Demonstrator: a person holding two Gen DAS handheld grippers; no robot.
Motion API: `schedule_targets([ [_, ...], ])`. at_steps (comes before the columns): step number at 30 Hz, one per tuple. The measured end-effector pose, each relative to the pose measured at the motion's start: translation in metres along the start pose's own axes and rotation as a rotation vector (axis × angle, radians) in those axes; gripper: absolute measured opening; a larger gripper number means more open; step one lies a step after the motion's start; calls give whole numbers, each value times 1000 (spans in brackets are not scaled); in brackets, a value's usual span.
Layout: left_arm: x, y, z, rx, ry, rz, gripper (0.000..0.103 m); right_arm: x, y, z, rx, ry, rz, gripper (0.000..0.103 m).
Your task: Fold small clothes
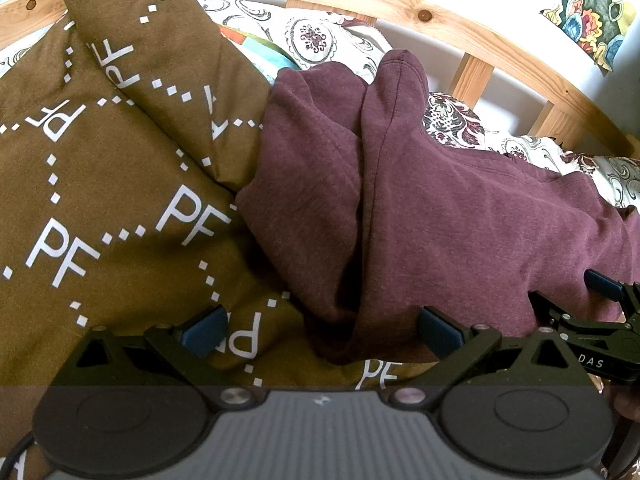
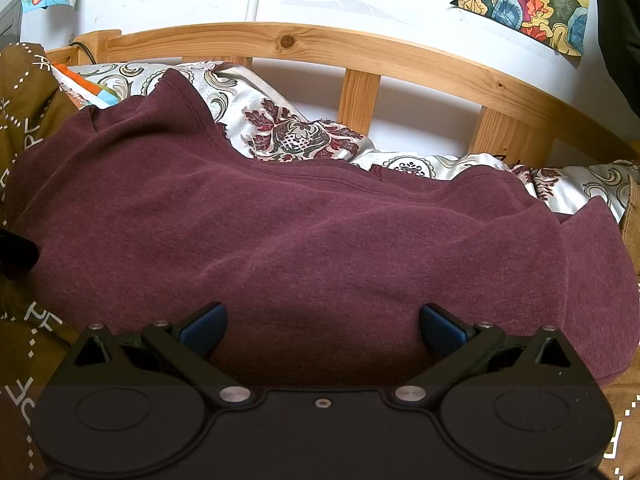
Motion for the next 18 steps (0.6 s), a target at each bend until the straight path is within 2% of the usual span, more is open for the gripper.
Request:
schedule_targets([
  [18,1,0,2,1,4,5,102,0,0,0,-1,0,0,102],
])
Point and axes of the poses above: each gripper's, at about its wrist camera, not at the fingertips, and z roughly the way its jaws point, x to its left, y to its top, the point moved 5 cm from there along z, roughly the way its jaws point, and after that the axes turned 13 degrees about x, right-handed, at the moved point
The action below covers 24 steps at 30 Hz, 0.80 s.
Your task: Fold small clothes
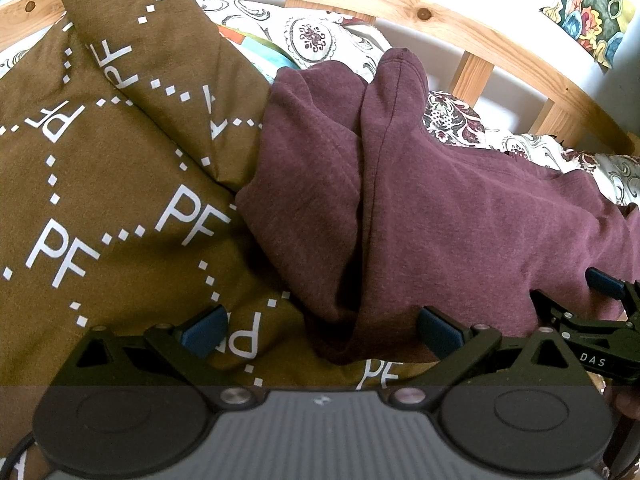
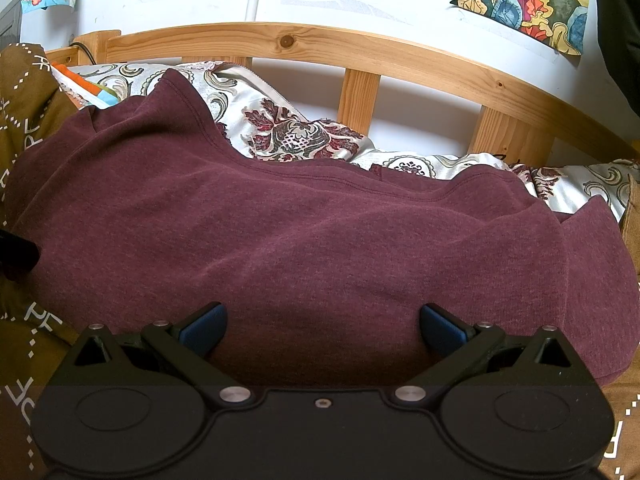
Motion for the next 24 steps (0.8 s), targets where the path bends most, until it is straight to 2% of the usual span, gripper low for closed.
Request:
schedule_targets([
  [6,1,1,0,0,-5,-3,103,0,-1,1,-2,0,0,102],
  [11,4,2,-9,-33,-12,-20,102,-1,0,1,-3,2,-1,103],
  [24,6,3,-10,-8,-25,-29,102,-1,-2,0,-5,-8,10,102],
])
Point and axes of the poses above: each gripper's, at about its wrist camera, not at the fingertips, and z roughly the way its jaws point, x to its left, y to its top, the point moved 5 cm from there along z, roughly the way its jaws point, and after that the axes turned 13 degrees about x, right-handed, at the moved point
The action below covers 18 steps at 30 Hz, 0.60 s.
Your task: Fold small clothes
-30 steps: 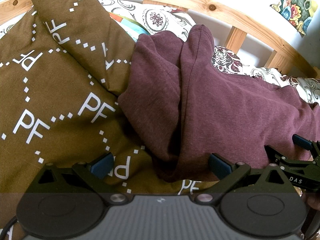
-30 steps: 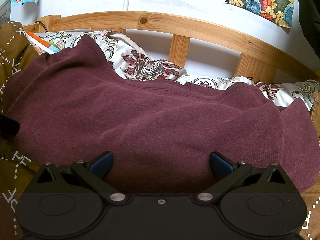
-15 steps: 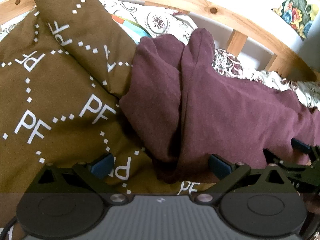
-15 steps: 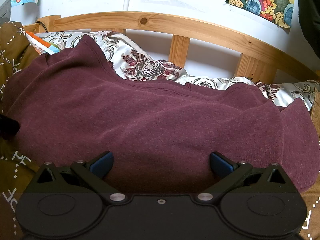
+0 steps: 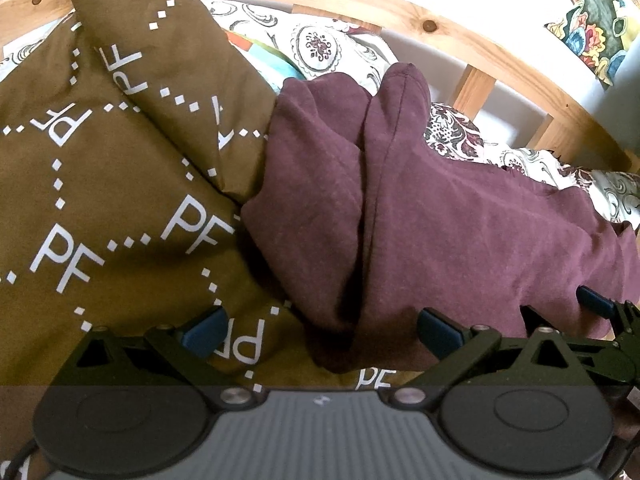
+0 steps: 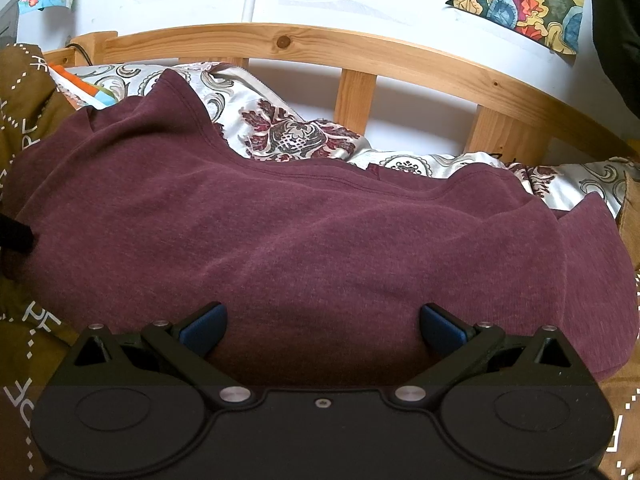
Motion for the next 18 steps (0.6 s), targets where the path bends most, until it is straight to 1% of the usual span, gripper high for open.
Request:
schedule_targets([
  [7,-3,0,3,-4,12,5,102,0,0,0,-1,0,0,103],
  [12,-2,1,2,-23,15,6,102,0,0,0,0,-1,1,102],
  [15,0,5,1,-47,18,-8,103,0,0,0,5,0,2,102],
  [18,4,11,-2,-95,24,-10,102,0,1,0,10,0,3,102],
])
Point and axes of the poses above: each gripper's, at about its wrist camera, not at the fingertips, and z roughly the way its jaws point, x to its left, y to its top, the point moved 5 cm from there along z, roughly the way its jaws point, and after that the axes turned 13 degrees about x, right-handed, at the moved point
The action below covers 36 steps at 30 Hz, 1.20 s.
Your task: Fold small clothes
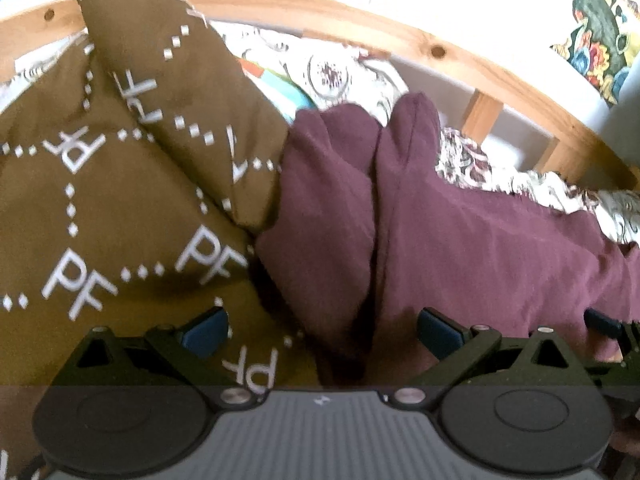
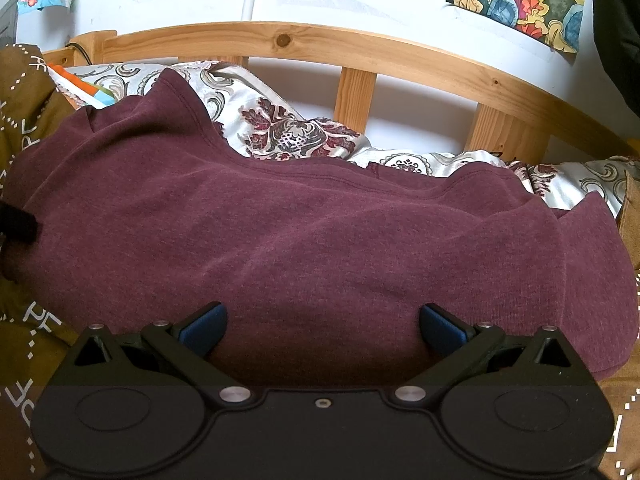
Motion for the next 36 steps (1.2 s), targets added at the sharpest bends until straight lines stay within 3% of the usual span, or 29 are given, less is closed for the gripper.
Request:
schedule_targets([
  [6,-5,6,6,-30,16,48,102,-1,1,1,10,7,1,103],
  [15,-11,11,17,-38,-23,88,102,-3,5,3,48,19,4,103],
  [29,-10,18,27,20,4,99,99,-5,7,4,65,31,0,103],
  [30,-11,18,27,28,5,102,94,-5,7,4,65,30,1,103],
  [33,-15,17,28,54,-47,103,66,-5,7,4,67,30,3,103],
  [36,-20,15,26,39,-56,114,47,-4,7,4,72,29,3,103],
])
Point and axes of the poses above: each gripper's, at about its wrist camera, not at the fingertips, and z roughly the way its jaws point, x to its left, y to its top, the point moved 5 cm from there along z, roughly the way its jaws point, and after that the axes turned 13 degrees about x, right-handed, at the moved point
